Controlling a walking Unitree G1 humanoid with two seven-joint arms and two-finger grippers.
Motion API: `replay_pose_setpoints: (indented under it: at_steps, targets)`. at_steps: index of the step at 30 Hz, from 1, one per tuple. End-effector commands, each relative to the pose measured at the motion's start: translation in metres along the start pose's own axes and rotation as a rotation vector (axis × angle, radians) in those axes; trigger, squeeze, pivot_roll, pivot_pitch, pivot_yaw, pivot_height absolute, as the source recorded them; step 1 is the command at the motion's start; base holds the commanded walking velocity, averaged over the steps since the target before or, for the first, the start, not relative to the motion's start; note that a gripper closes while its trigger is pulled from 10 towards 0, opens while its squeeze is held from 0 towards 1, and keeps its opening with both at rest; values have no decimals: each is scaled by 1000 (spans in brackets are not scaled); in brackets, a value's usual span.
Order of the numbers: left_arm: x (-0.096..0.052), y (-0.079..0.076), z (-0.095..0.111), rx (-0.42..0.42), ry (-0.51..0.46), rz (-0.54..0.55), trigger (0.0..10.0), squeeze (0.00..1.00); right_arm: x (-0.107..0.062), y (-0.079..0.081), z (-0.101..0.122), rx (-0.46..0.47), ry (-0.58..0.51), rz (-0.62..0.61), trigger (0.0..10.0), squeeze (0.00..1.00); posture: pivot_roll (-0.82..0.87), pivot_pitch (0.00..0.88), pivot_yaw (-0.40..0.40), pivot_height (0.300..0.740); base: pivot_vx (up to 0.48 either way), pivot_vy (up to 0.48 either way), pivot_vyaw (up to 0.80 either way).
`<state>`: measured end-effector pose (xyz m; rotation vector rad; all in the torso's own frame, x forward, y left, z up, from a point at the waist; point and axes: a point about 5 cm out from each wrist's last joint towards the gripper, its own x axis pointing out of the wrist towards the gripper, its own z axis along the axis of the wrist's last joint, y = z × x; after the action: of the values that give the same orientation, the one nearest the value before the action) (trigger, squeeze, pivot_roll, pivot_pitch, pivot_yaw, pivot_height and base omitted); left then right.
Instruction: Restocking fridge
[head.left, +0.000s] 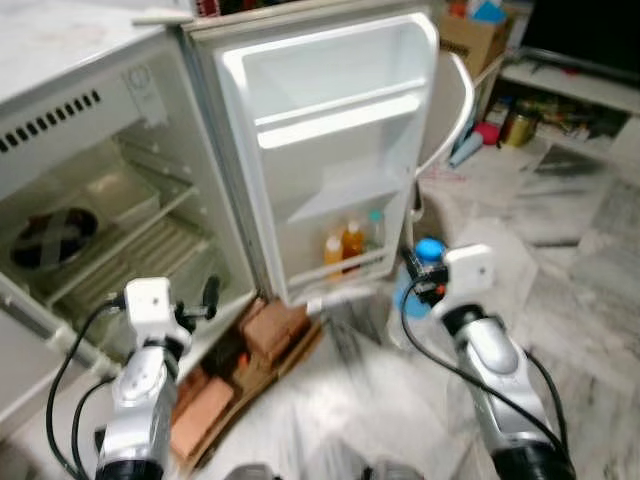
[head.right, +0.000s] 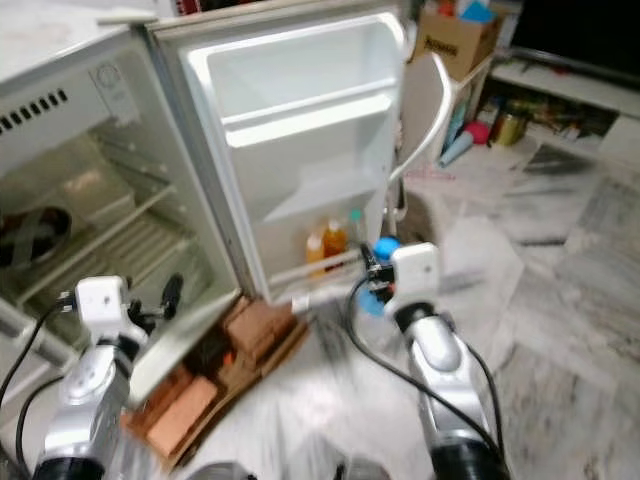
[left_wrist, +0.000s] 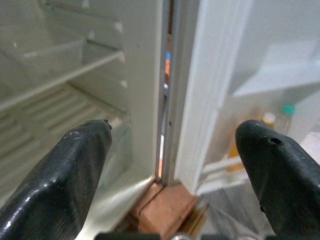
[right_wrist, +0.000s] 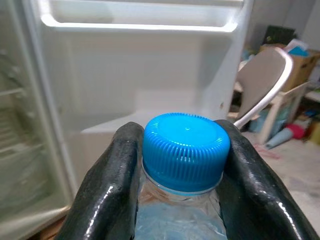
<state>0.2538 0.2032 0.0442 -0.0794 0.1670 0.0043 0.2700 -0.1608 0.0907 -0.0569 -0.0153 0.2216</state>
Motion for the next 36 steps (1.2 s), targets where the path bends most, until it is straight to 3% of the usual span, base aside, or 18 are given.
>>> replay_pose_setpoints:
  at_steps: [1,10,26,36]
  targets:
    - [0,13,6,36,-15,36,10000,0,6,11,13,-7,-74,42,10000,0,45,0,4,740,0,0,0]
    - [0,12,6,37,-19,30,10000,0,8,12,12,-17,-73,37,10000,0,51,0,2,740,0,0,570]
    - [0,10,10,21,-35,-20,10000,0,12,2,14,-33,-69,-30,10000,0,42,0,9,740,0,0,0]
    - [-2,11,11,21,-37,-25,10000,0,8,6,11,-29,-61,-12,10000,0,42,0,12,740,352,0,0]
